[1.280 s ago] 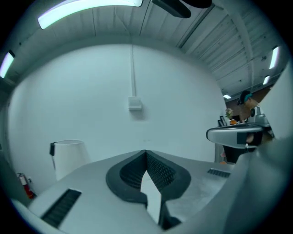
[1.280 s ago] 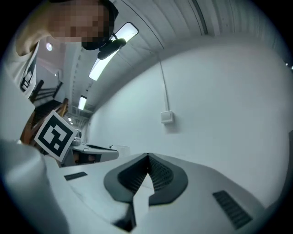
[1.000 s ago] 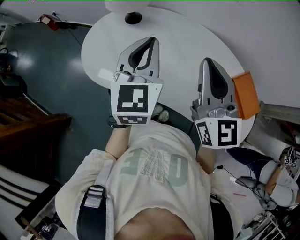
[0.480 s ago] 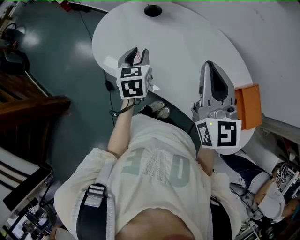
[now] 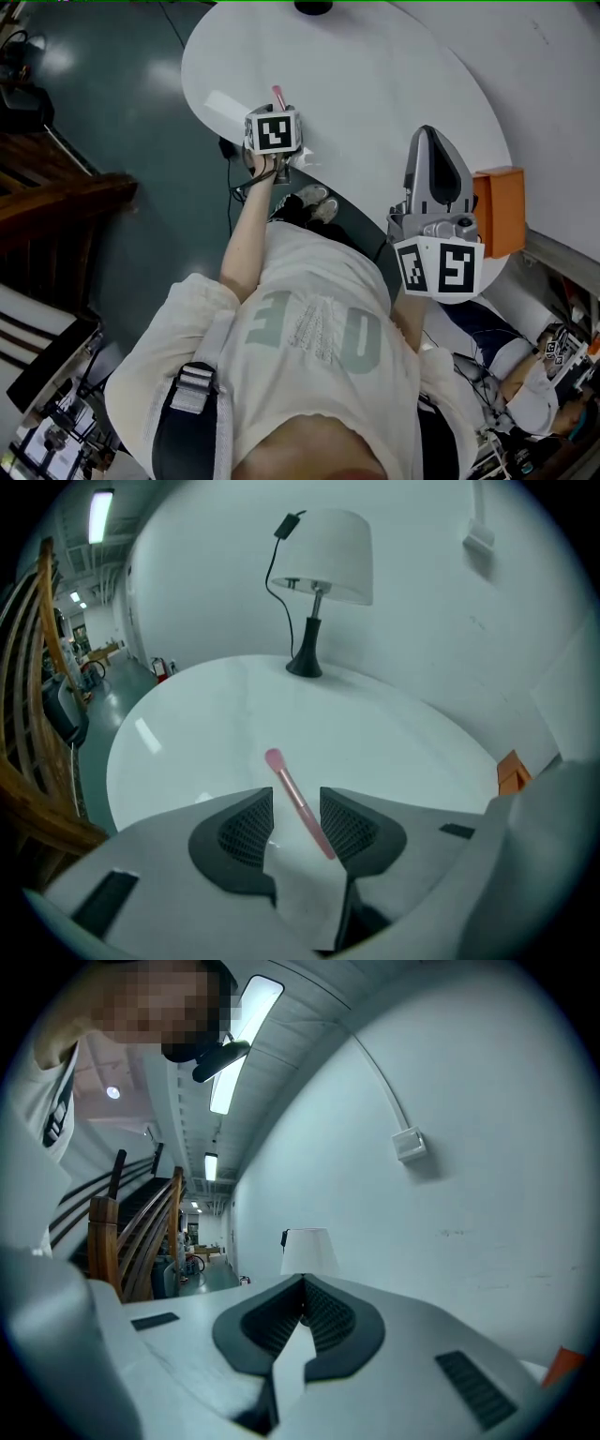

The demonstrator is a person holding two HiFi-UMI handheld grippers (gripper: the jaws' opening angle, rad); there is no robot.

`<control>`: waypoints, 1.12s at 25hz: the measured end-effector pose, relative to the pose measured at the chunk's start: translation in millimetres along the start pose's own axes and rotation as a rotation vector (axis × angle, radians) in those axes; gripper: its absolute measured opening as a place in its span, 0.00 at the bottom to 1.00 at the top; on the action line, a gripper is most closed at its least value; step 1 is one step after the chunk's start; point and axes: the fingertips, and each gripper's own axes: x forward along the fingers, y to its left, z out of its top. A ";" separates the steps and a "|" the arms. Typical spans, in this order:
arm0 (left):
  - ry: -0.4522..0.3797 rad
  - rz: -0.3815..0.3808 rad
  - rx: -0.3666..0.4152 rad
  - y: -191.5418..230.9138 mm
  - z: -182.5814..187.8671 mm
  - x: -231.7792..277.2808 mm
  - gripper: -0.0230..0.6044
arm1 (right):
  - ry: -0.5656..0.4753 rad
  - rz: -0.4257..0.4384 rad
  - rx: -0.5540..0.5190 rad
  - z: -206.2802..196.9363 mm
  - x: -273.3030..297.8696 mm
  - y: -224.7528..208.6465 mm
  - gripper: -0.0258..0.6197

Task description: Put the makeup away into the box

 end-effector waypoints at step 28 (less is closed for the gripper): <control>-0.254 -0.051 0.185 -43.7 95.0 -46.0 0.11 | -0.023 -0.049 -0.007 8.3 -2.1 -1.0 0.05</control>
